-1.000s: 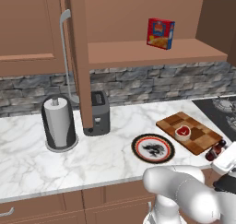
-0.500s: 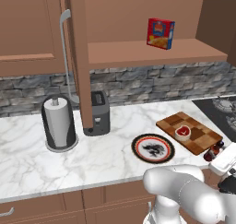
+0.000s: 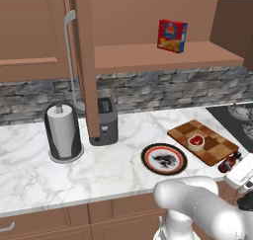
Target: Pick the steak from the plate and place it on the cutting board. Then pick the condiment bottle from the cabinet and place it next to the cutting board.
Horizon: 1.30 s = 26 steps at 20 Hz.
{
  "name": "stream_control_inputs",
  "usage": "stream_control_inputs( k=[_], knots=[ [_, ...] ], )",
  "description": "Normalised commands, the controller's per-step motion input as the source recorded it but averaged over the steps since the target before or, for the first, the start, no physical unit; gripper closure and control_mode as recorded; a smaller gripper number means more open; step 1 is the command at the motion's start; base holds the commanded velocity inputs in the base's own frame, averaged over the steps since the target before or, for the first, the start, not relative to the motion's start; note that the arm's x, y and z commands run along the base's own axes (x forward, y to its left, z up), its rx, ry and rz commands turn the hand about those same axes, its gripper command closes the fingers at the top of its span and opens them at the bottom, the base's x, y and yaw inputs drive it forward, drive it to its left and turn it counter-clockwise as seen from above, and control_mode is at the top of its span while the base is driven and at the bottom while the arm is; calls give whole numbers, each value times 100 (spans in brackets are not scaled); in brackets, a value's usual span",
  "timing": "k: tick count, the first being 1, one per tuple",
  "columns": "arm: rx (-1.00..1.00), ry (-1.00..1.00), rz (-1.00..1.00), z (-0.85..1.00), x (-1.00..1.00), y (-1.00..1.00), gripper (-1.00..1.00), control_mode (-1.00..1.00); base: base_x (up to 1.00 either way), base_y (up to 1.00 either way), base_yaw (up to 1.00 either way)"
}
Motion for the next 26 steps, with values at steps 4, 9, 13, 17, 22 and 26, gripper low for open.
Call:
stream_control_inputs(
  k=[4, 9, 13, 17, 22, 26],
  knots=[
    [0, 0, 0, -7, 5, 0, 100, -100, 0, 0, 0],
    [0, 0, 0, -3, 6, 0, 100, -100, 0, 0, 0],
    [0, 0, 0, -1, 2, 0, 100, -100, 0, 0, 0],
    [0, 0, 0, -7, 0, 0, 100, -100, 0, 0, 0],
    [0, 0, 0, -14, 0, 0, 100, -100, 0, 0, 0],
    [0, 0, 0, -16, 0, 0, 100, -100, 0, 0, 0]
  ],
)
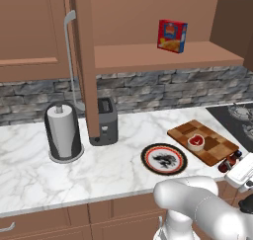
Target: Pick the steak from the plate and place it on the cutting board. Then pick the condiment bottle from the cabinet and place it next to the cutting board.
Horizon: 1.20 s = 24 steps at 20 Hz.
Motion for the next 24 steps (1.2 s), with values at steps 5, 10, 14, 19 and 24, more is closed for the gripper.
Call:
stream_control_inputs(
  k=[5, 10, 14, 19, 24],
  knots=[
    [0, 0, 0, -12, 0, 2, 100, -100, 0, 0, 0],
    [0, 0, 0, -12, 2, 5, 100, -100, 0, 0, 0],
    [0, 0, 0, -11, 1, 5, 100, -100, 0, 0, 0],
    [0, 0, 0, -11, 4, 4, 100, -100, 0, 0, 0],
    [0, 0, 0, -12, 4, 3, 100, -100, 0, 0, 0]
  ],
)
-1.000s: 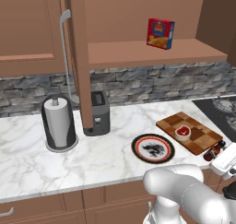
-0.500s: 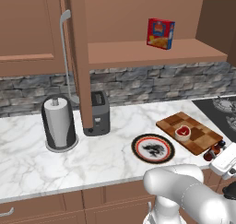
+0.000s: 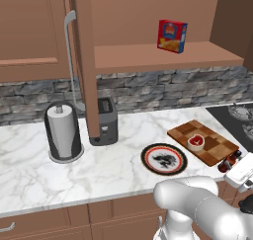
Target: Pick the steak from the plate and place it on the cutting board. Then pick the condiment bottle from the cabinet and place it next to the cutting board.
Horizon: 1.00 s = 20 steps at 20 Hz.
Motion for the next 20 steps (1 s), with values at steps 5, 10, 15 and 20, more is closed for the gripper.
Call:
stream_control_inputs(
  k=[5, 10, 15, 20],
  knots=[
    [0, 0, 0, -9, 1, 5, 100, -100, 0, 0, 0],
    [0, 0, 0, -10, 0, 5, 100, -100, 0, 0, 0],
    [0, 0, 0, -11, 6, 1, 100, -100, 0, 0, 0],
    [0, 0, 0, -8, 3, 1, 100, -100, 0, 0, 0]
  ],
)
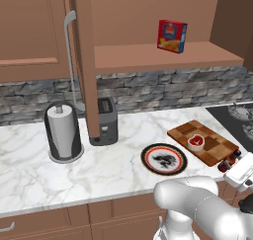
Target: Pick the steak from the plate and place it on the cutting board. Then pick the condiment bottle from the cabinet and place it next to the cutting board.
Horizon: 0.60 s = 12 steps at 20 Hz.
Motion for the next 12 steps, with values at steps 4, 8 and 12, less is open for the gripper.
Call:
stream_control_inputs(
  k=[4, 8, 12],
  knots=[
    [0, 0, 0, -3, 0, 2, -100, -100, 0, 0, 0],
    [0, 0, 0, -2, 0, 1, -100, -100, 0, 0, 0],
    [0, 0, 0, -1, 0, 0, -100, -100, 0, 0, 0]
  ],
)
